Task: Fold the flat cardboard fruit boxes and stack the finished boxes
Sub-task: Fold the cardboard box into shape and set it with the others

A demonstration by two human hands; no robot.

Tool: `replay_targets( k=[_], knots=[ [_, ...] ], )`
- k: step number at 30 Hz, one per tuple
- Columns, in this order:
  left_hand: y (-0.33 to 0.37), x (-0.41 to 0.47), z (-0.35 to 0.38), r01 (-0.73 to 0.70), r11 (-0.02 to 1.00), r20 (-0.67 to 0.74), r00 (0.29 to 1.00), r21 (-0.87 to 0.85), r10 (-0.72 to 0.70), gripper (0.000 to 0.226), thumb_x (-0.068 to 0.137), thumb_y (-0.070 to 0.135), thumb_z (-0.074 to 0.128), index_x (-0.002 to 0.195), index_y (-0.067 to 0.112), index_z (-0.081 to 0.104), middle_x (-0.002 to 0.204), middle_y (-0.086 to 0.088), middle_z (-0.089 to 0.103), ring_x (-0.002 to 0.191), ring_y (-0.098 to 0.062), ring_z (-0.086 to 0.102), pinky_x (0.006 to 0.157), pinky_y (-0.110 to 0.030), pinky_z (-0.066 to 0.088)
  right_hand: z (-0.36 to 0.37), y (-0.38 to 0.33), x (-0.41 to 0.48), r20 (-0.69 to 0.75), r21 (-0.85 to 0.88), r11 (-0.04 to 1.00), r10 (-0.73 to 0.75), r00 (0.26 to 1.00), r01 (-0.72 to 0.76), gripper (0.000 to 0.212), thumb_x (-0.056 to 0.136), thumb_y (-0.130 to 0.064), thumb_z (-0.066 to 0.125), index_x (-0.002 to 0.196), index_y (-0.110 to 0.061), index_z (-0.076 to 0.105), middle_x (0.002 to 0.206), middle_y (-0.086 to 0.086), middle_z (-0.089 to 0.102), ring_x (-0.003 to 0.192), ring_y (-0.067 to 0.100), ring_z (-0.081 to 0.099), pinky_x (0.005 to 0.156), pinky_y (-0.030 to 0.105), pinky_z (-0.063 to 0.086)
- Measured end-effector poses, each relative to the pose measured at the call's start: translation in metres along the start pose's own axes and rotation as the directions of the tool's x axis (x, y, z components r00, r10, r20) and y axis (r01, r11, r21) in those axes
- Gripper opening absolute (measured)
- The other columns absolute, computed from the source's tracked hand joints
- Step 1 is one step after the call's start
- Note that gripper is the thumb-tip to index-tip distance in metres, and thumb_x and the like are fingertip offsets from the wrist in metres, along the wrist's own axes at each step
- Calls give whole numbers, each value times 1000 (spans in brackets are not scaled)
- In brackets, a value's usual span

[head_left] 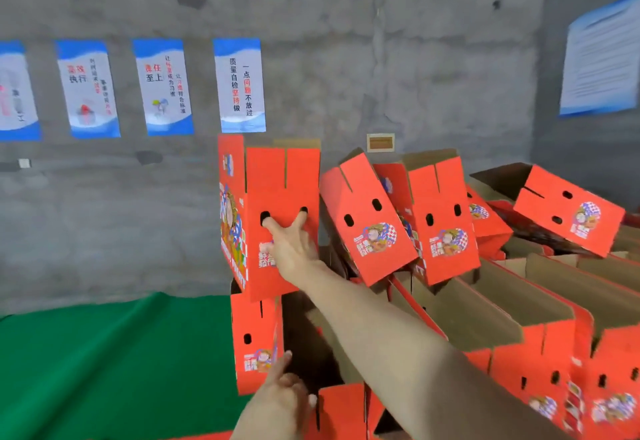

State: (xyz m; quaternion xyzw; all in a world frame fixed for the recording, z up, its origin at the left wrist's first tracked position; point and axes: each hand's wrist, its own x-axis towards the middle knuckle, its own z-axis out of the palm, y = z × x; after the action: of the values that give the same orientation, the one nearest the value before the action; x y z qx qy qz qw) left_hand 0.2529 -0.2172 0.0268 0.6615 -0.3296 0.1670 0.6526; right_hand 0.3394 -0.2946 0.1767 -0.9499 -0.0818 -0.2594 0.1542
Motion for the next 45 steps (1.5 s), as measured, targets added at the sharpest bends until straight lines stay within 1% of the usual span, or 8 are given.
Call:
replay_targets(
  k=[2, 4, 8, 15, 20, 25, 33, 45],
  knots=[
    [-10, -16, -13, -185, 686, 146, 983, 704, 115, 71, 93, -16, 29, 82, 36, 76, 52, -15, 52, 67, 9, 54, 59, -9, 38, 3, 17, 12, 10, -61, 998, 34, 999, -33, 52, 96, -13, 52, 138, -35, 31, 144, 33, 8, 86, 38, 61, 77, 38, 47],
    [10, -5, -12, -145, 501, 188, 982, 853, -36, 32, 99, 8, 34, 118, 5, 59, 99, -5, 67, 106, -4, 50, 79, -16, 41, 1, 39, 18, 32, -140, 989, 45, 998, -40, 52, 96, -19, 52, 141, -35, 31, 144, 33, 5, 88, 37, 62, 79, 39, 49],
    [6, -1, -22, 47, 346, 43, 968, 937, -248, 37, 98, 31, 39, 135, 32, 44, 145, 14, 33, 129, -7, 25, 106, -19, 29, -14, 90, 16, 32, -250, 965, 94, 995, -83, 49, 97, -32, 52, 141, -36, 32, 136, 29, 21, 83, 35, 62, 78, 37, 49],
    [-4, -5, -27, 229, 529, -61, 947, 817, -315, 49, 91, 24, 59, 138, 18, 44, 159, 4, 6, 143, -9, 23, 108, -9, 13, -25, 123, 15, -4, -364, 919, 162, 987, -152, 55, 95, -38, 54, 143, -35, 27, 128, 29, 34, 96, 33, 56, 77, 35, 46],
    [-2, -6, -24, 216, 514, -37, 942, 830, -335, 48, 94, 22, 54, 140, 17, 41, 159, 5, 5, 141, -9, 27, 109, -14, 20, 12, 109, 2, 87, -318, 924, 254, 963, -215, 84, 92, -30, 58, 148, -46, -3, 150, 33, -6, 136, 43, 22, 100, 43, 38],
    [-2, -7, -22, 217, 507, -40, 941, 834, -337, 47, 95, 23, 51, 141, 16, 40, 159, 4, 7, 141, -11, 28, 110, -17, 22, 18, 99, -15, -147, -252, 958, 103, 984, -138, 76, 86, -15, 54, 146, -43, 16, 155, 24, -15, 139, 48, 8, 107, 52, 26],
    [0, -7, -18, 241, 524, -54, 936, 817, -347, 45, 97, 19, 47, 141, 14, 39, 160, 2, 6, 142, -13, 27, 110, -19, 23, 20, 106, -17, 262, -154, 941, 332, 906, -301, 76, 85, -26, 56, 148, -39, 15, 145, 26, 24, 129, 47, 33, 102, 53, 40],
    [-3, -8, -19, 235, 552, -30, 934, 800, -355, 47, 96, 18, 48, 142, 14, 37, 160, 4, 7, 142, -15, 28, 112, -26, 27, 54, 67, -12, 132, -170, 985, -14, 991, 36, 72, 91, -46, 54, 149, -37, 13, 158, 15, -18, 143, 42, -20, 113, 59, -7]
  ],
)
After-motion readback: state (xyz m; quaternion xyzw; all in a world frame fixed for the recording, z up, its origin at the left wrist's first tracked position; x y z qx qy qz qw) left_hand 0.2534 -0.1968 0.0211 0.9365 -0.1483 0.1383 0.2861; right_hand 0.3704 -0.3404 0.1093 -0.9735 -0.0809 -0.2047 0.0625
